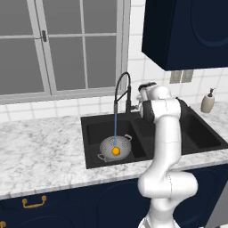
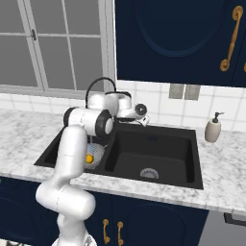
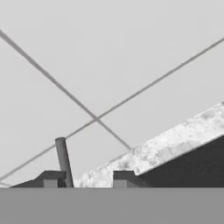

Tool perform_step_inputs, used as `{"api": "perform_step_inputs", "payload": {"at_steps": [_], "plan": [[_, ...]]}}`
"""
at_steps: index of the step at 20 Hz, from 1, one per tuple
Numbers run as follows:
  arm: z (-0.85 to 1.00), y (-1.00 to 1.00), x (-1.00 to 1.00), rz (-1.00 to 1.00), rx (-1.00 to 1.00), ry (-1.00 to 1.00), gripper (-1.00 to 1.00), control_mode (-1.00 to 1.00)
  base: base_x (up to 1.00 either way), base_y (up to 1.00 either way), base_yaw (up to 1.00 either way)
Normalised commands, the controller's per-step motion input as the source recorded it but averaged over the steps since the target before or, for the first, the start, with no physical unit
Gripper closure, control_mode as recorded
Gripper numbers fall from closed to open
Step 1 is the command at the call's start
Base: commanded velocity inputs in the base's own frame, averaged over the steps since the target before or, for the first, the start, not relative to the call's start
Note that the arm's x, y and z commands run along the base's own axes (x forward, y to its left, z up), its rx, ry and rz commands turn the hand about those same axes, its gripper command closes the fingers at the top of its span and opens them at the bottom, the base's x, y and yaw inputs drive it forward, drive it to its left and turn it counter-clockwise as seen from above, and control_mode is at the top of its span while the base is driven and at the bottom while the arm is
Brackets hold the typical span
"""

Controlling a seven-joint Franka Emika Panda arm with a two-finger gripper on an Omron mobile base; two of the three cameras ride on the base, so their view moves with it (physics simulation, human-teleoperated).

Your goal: Put the colander in the sink, put the tangerine in the colander, and turn on the sink faucet and pour water over the colander.

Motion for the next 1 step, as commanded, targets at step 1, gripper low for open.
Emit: {"api": "perform_step_inputs", "payload": {"at_steps": [1], "plan": [[0.16, -0.55, -0.76, 0.00, 0.00, -0.08, 1.00, -1.00, 0.00, 0.00, 0.00]]}}
